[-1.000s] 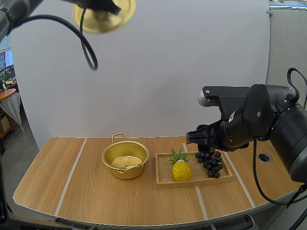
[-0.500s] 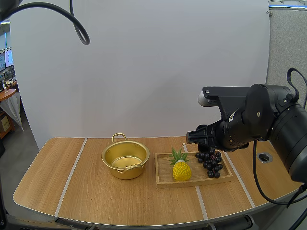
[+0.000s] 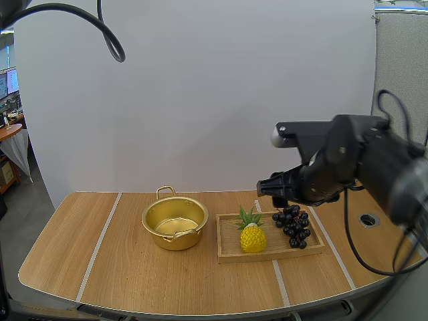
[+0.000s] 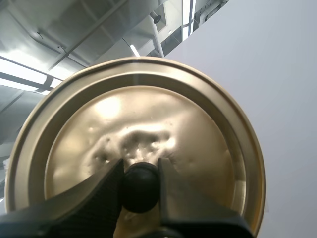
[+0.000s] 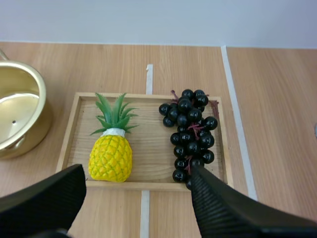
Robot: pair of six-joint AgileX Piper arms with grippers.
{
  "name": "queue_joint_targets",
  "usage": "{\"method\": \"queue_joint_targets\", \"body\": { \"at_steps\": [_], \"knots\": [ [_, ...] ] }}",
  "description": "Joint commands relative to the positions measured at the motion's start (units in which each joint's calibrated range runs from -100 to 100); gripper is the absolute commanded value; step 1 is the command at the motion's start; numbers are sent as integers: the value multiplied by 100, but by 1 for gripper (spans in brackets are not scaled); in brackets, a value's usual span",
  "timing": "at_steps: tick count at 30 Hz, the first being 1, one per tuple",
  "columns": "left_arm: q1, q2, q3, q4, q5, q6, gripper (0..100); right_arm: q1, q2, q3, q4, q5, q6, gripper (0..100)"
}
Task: Open the pot, put the grape inside, and close it
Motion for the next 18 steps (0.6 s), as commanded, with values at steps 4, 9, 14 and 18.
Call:
{"method": "queue_joint_targets", "body": {
  "at_steps": [4, 9, 14, 18],
  "knots": [
    [-27, -34, -47, 62, -194, -51, 0, -46, 1214, -45, -55, -835, 0, 100],
    [-27, -34, -47, 62, -194, -51, 0, -229, 1650, -121, -109, -1062, -117, 100],
    [-27, -34, -47, 62, -194, -51, 0, -478, 1920, -376, -94, -1102, -479, 100],
    [-27, -34, -47, 62, -194, -51, 0, -717, 2227, -619, 306, -1051, -1016, 100]
  ]
}}
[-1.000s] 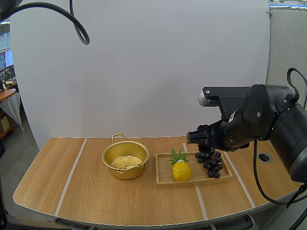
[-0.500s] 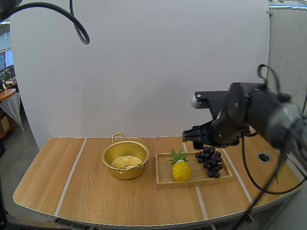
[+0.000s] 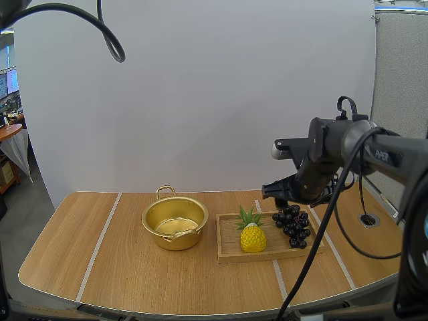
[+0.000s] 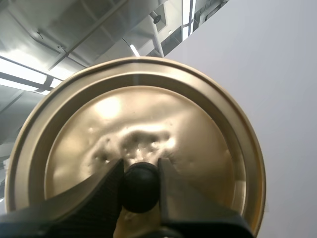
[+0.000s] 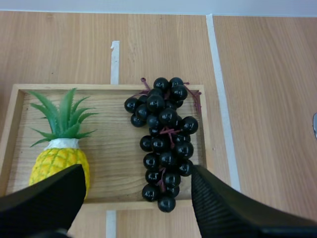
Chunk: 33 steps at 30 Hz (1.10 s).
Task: Open the pot, put the grape inside, and close it
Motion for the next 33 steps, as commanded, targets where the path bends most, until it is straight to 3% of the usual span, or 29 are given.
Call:
{"method": "queue_joint_targets", "body": {
  "at_steps": [1, 11, 22, 33],
  "knots": [
    [-27, -34, -47, 62, -178, -51, 0, -198, 221, -192, 387, -16, -575, 100],
    [-27, -34, -47, 62, -178, -51, 0, -595, 1185, -434, 1473, -142, -1845, 100],
    [-27, -34, -47, 62, -178, -51, 0, -595, 2000, -434, 1476, -1180, -2151, 100],
    [-27, -34, -47, 62, -178, -51, 0, -595, 2434, -434, 1476, -1499, -2467, 100]
  ]
}}
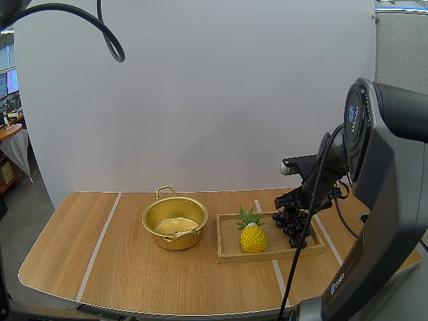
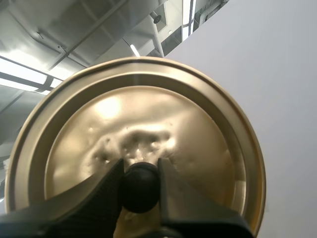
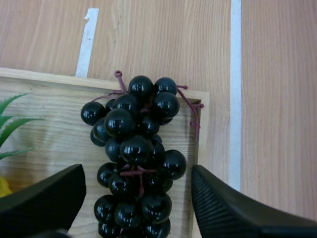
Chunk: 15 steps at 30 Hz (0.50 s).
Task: Open the pot, put the grape inside, and close it
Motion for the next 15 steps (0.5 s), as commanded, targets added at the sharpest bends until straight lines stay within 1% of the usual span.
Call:
{"method": "queue_joint_targets", "body": {
  "at_steps": [1, 6, 15],
  "knots": [
    [-27, -34, -47, 62, -178, -51, 0, -23, 39, -34, 19, -142, -146, 100],
    [-27, -34, -47, 62, -178, -51, 0, -23, 156, -34, 268, -157, -371, 100],
    [-27, -34, -47, 62, -178, -51, 0, 64, 378, -34, 293, -411, -371, 100]
  ]
}}
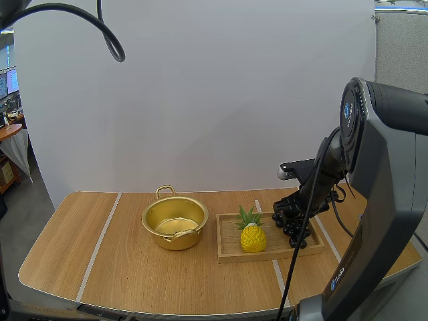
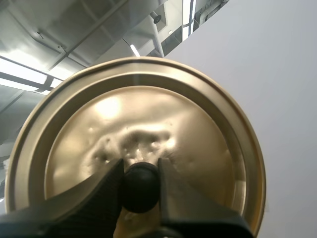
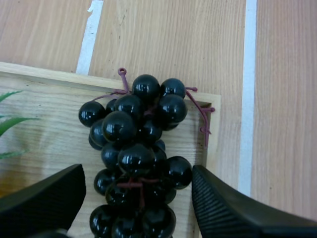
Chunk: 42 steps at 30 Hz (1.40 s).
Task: Open the pot, put the grape inside, and close it
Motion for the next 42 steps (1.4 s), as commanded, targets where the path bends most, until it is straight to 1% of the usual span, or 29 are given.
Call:
{"method": "queue_joint_targets", "body": {
  "at_steps": [1, 16, 29, 30, 31, 33, 34, 35, 36, 42],
  "knots": [
    [-27, -34, -47, 62, -178, -51, 0, 20, 57, -30, 71, -170, -73, 100],
    [-27, -34, -47, 62, -178, -51, 0, 20, 890, -30, 71, -741, -73, 100],
    [-27, -34, -47, 62, -178, -51, 0, 20, 1354, -30, 83, -1146, -73, 100],
    [-27, -34, -47, 62, -178, -51, 0, 20, 1378, -30, 83, -1146, -73, 97],
    [-27, -34, -47, 62, -178, -51, 0, 20, 1383, -30, 83, -1146, -73, 85],
    [-27, -34, -47, 62, -178, -51, 0, 20, 1383, -30, 143, -1126, -73, 51],
    [-27, -34, -47, 62, -178, -51, 0, 20, 1383, -30, 153, -1105, -73, 37],
    [-27, -34, -47, 62, -178, -51, 0, 20, 1383, -30, 160, -1088, -73, 15],
    [-27, -34, -47, 62, -178, -51, 0, 20, 1383, -30, 160, -1091, -73, 0],
    [-27, -34, -47, 62, -178, -51, 0, 20, 1383, -30, 160, -1152, -73, 0]
  ]
}}
